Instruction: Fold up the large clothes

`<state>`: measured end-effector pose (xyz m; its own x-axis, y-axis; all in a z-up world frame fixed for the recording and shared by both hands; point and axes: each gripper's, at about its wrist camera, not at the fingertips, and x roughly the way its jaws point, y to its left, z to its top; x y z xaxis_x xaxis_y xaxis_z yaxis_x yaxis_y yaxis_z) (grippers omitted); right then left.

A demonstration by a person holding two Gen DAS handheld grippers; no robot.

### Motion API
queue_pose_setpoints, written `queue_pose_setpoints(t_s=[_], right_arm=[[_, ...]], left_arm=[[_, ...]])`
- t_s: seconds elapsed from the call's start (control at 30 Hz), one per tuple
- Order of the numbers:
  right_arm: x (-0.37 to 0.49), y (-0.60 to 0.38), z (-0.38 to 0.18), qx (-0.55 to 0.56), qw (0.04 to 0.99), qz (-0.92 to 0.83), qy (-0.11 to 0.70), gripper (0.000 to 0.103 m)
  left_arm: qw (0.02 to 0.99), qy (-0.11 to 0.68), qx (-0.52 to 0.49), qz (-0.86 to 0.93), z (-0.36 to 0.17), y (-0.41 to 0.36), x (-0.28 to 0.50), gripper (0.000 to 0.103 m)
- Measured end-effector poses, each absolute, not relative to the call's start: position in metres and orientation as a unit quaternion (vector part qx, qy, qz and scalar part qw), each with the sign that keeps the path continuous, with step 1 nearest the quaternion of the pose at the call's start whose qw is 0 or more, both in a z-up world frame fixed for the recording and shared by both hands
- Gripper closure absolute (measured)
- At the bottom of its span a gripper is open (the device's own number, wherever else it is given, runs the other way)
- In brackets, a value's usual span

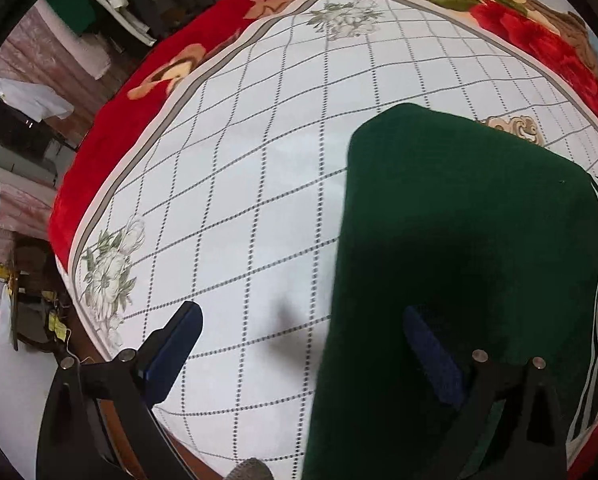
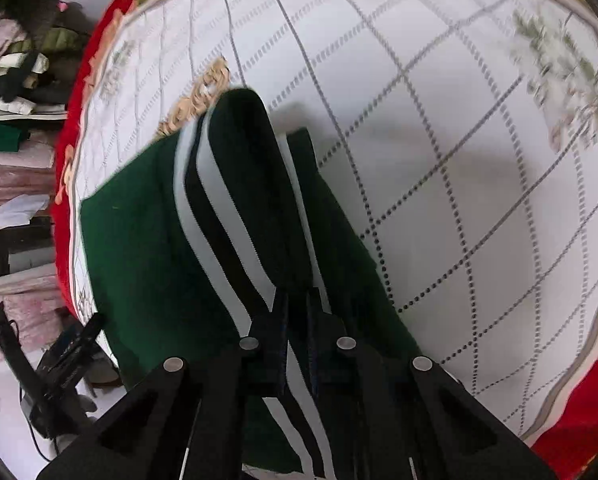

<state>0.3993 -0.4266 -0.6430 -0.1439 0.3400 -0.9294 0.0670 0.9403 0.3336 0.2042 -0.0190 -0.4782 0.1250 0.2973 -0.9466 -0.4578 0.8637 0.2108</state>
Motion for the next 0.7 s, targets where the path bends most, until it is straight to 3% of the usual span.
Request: queue_pose_setpoints(t_s=[0.1,0.13,0.17,0.2,0.23,0.4,0.53,0.6,0.7], right_arm=[[0.404,-0.422,-0.637,0.121,0.648,0.127,0.741,0.086],[0.405,-0.425,-0.632,0.122,0.652,0.136,0.736,0.069],[0.407,-0.429,-0.627,0.126,0.660,0.145,0.726,0.032],[0.408,-0.433,-0.625,0.126,0.667,0.149,0.719,0.007],[0.409,-0.436,-0.627,0.123,0.674,0.155,0.712,0.000],[0.411,-0.430,-0.707,0.153,0.597,0.214,0.758,0.000],[0.415,-0.425,-0.735,0.195,0.585,0.244,0.749,0.000],[0.409,-0.415,-0.745,0.243,0.552,0.275,0.749,0.022],[0.397,-0.401,-0.756,0.284,0.516,0.279,0.758,0.026]], left_arm=[[0.748,0.609,-0.094,0.246,-0.478,-0.008,0.195,0.000],[0.750,0.606,-0.115,0.239,-0.479,-0.002,0.191,0.000],[0.752,0.603,-0.133,0.230,-0.480,0.001,0.189,0.000],[0.754,0.599,-0.172,0.205,-0.485,0.007,0.185,0.000],[0.753,0.597,-0.204,0.185,-0.490,0.012,0.184,0.000],[0.752,0.568,-0.323,0.086,-0.514,0.021,0.183,0.000],[0.750,0.574,-0.324,0.062,-0.528,0.019,0.192,0.000],[0.751,0.573,-0.323,0.055,-0.531,0.020,0.195,0.000],[0.758,0.569,-0.314,0.050,-0.528,0.024,0.197,0.000]])
